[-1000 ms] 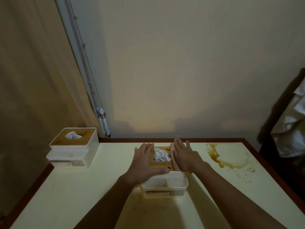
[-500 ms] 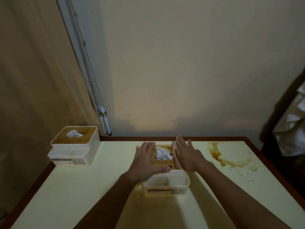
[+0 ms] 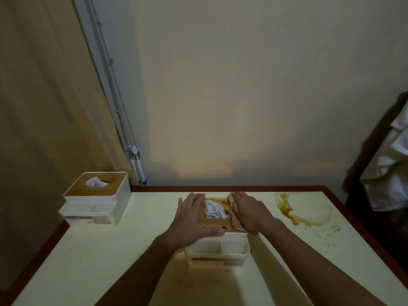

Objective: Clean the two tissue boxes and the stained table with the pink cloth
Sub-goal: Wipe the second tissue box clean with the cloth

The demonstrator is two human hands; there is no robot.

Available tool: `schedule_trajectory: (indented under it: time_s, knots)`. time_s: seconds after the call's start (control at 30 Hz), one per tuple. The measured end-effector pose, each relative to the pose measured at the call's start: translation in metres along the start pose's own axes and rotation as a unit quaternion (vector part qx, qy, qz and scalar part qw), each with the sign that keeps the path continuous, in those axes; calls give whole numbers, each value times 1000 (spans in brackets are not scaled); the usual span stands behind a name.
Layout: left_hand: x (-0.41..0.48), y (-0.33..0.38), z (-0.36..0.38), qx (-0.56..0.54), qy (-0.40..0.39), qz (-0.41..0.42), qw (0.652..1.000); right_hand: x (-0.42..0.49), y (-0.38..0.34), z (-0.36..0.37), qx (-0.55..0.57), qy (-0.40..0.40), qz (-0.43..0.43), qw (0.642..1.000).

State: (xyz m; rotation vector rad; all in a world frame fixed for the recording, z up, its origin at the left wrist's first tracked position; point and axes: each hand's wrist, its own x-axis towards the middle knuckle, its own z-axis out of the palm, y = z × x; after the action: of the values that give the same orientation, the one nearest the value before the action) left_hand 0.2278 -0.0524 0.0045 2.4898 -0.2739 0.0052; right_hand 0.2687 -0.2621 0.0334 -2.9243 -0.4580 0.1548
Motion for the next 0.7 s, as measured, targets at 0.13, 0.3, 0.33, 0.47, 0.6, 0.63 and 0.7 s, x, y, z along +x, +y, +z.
schedule_trajectory:
  time_s: [0.13,0.3,0.33,0.47,0.6,0.63,0.7]
  knots:
    - [-5,8,-8,3,-25,-16,1000,-5,10,3,82,25,-12,996]
    - [-4,-5,-17,23,57,10,998,-29,16,-4,153,63,28,986]
    - [-4,-8,-20,35,64,3,997,-35,19,-6,165,60,35,984]
    - [-11,-13,-23,51,53,-44,996,-57,26,-18,201,3,43,979]
    - [-16,-7,-12,27,16,-71,997,-68,19,-25,242,-17,43,969]
    - [-15,-3,-9,13,14,-78,997,-68,18,-26,253,4,45,966]
    - [-10,6,-3,-8,22,-88,996,-65,14,-27,269,60,43,960]
